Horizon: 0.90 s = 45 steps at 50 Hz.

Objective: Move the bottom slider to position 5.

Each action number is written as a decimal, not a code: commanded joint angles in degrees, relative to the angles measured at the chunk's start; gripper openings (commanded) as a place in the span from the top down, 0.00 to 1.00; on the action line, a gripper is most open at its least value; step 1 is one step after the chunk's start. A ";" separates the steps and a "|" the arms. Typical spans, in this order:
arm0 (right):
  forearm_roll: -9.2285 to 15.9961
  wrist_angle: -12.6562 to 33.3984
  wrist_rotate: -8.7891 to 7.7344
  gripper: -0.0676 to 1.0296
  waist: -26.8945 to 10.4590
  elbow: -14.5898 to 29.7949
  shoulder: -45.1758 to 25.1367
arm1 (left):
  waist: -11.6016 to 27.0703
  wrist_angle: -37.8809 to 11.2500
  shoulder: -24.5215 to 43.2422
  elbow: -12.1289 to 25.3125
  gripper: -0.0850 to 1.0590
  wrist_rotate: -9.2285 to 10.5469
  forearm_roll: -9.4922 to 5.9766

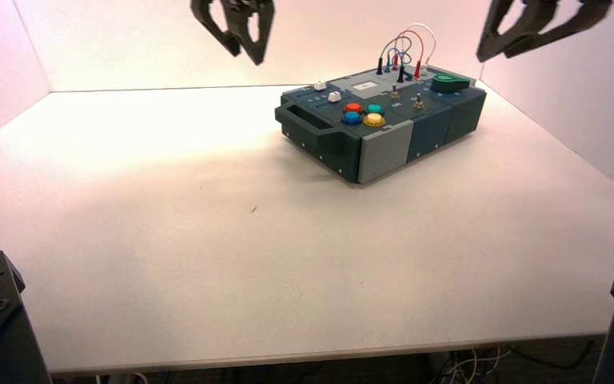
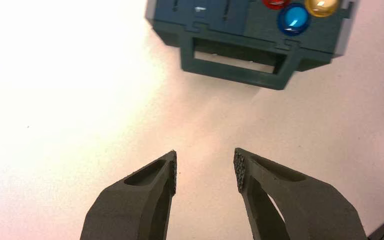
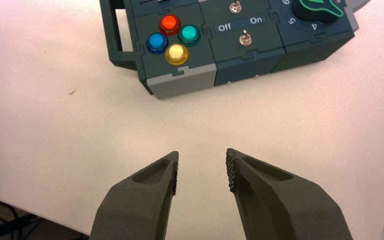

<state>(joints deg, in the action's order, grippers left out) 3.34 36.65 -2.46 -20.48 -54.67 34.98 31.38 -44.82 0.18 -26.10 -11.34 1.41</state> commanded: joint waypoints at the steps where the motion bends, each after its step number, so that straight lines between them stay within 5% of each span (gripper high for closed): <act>1: -0.09 -1.05 -0.44 0.50 -0.26 5.01 -4.22 | -0.26 0.53 -1.41 1.41 0.40 0.18 -0.09; 24: -0.88 -1.41 -0.70 0.65 -3.60 28.39 -35.95 | -8.17 0.26 -3.87 1.23 0.40 0.62 -0.09; 45: -1.14 2.90 -0.97 0.89 -7.21 45.53 -50.62 | -11.25 0.18 -3.87 1.76 0.40 0.62 -0.35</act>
<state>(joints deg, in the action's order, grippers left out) 2.20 39.20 -3.08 -27.86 -12.66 -15.64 20.30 -44.82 -2.11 -26.10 -10.81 1.23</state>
